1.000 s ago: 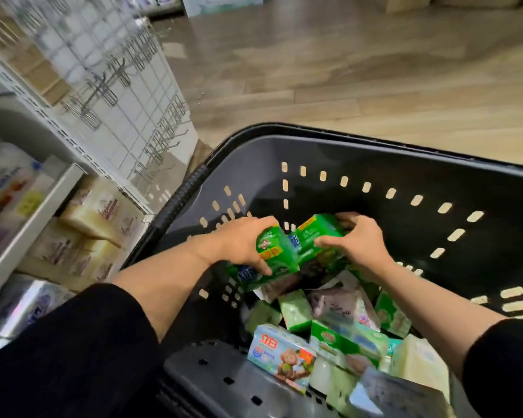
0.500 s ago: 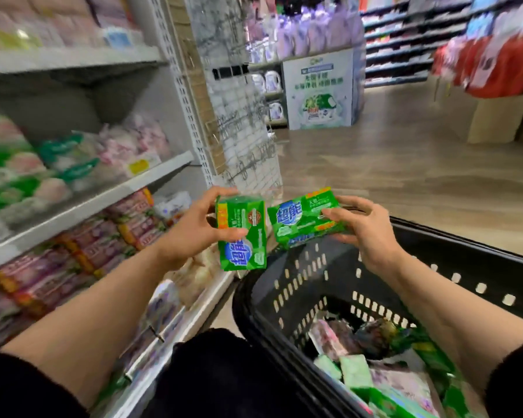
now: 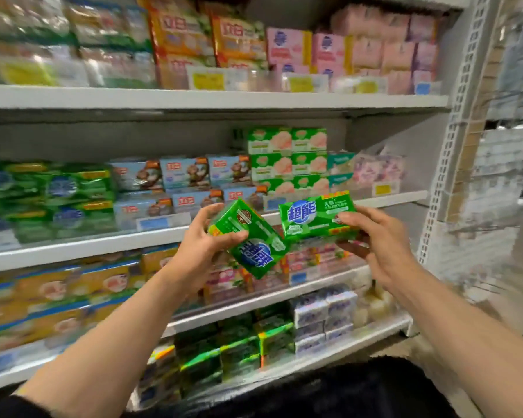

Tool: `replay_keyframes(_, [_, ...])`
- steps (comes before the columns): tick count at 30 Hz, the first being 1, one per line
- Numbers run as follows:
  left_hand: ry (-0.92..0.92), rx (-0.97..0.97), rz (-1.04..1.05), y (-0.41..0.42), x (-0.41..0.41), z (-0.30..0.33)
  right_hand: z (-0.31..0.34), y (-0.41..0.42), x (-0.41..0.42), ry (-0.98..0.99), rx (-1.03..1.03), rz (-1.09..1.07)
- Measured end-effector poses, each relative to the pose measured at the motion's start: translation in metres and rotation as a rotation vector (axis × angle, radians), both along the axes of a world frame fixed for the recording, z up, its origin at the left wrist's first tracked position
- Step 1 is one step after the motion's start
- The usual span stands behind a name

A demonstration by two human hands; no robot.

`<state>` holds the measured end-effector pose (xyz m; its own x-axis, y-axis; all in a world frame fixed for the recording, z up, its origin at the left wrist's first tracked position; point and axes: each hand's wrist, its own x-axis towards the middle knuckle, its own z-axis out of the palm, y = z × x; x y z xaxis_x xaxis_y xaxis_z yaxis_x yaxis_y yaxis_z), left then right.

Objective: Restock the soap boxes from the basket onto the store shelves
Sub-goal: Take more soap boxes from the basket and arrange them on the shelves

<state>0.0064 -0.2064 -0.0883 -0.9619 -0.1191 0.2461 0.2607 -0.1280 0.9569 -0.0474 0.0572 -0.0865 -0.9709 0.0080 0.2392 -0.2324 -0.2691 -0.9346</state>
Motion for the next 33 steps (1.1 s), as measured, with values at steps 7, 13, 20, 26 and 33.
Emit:
replay_keyframes(7, [0.013, -0.052, 0.258, -0.121, 0.087, -0.02, 0.005, -0.152, 0.014, 0.078, 0.142, 0.249])
replay_keyframes(13, [0.052, -0.002, 0.479, -0.199, 0.154, -0.03, 0.01, -0.252, 0.042, 0.118, 0.213, 0.407])
replay_keyframes(20, [0.199, 0.166, 0.725, -0.27, 0.192, -0.007, 0.036, -0.324, 0.043, 0.151, 0.198, 0.401])
replay_keyframes(26, [0.238, 0.133, 0.772, -0.314, 0.181, 0.027, 0.051, -0.354, 0.026, 0.187, 0.176, 0.362])
replay_keyframes(33, [0.199, -0.005, 0.685, -0.345, 0.142, 0.04, 0.078, -0.368, 0.012, 0.265, 0.086, 0.279])
